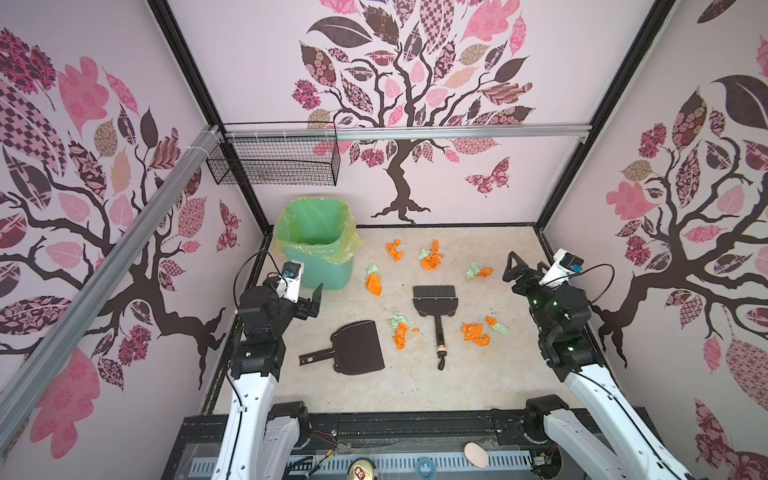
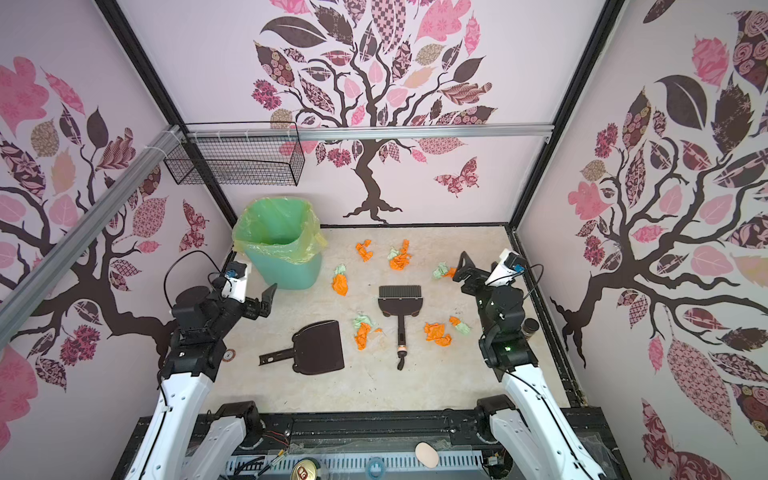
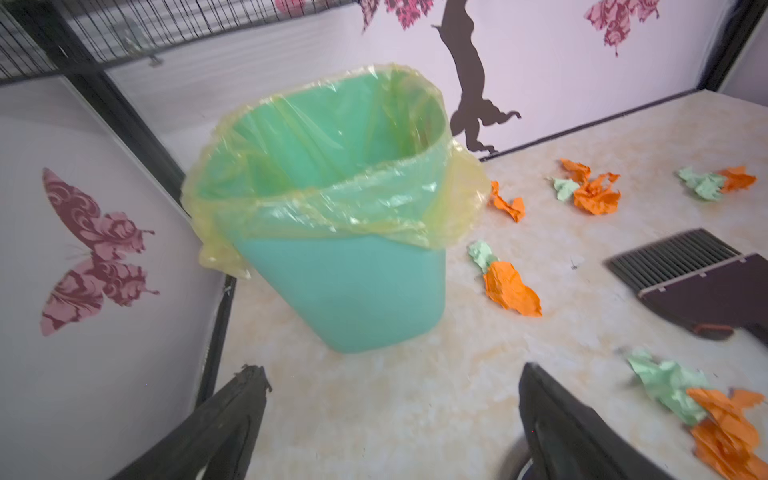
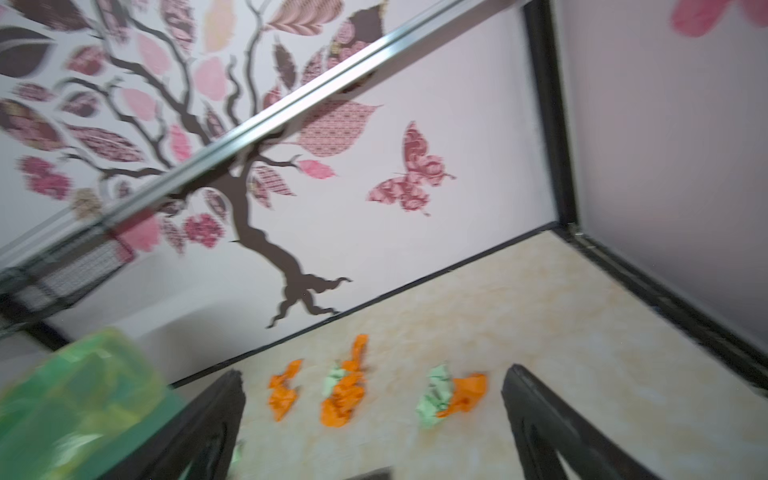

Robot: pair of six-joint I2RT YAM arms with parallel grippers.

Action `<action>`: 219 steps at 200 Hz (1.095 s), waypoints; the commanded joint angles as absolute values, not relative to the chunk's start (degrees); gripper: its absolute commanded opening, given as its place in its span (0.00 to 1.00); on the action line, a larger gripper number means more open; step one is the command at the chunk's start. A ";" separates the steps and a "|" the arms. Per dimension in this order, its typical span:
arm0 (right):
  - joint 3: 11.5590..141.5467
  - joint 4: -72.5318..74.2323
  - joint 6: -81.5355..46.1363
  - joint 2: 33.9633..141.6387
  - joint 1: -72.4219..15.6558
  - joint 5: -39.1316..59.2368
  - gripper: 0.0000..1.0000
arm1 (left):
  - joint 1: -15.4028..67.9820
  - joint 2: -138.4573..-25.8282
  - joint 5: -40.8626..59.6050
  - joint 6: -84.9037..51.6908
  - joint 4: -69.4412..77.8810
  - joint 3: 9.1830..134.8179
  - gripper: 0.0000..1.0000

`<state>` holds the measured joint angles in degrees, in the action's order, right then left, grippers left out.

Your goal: Sweep away the paper scraps from the table

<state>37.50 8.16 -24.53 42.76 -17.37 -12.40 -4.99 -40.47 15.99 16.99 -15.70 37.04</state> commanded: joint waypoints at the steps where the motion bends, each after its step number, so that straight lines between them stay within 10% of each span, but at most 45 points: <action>1: 44.62 -22.39 -30.13 46.71 -39.10 -27.89 1.00 | -5.28 -38.40 19.24 16.19 -20.92 33.13 0.97; 23: 56.92 -39.74 -39.93 61.33 -56.20 -40.76 1.00 | -5.28 -38.30 20.04 14.60 -20.69 31.32 0.97; 76: 72.98 -51.13 -49.10 91.44 -59.90 -34.55 0.99 | -5.45 -40.73 21.97 16.08 -24.29 33.13 0.87; 219: 51.77 -24.51 -47.81 93.38 -53.79 -20.63 0.74 | -5.67 -41.43 26.45 15.28 -25.66 30.42 0.86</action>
<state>50.74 -27.70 -49.06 91.79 -54.02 -22.37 -5.37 -40.80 25.15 16.01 -26.35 31.90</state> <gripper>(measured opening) 0.754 0.865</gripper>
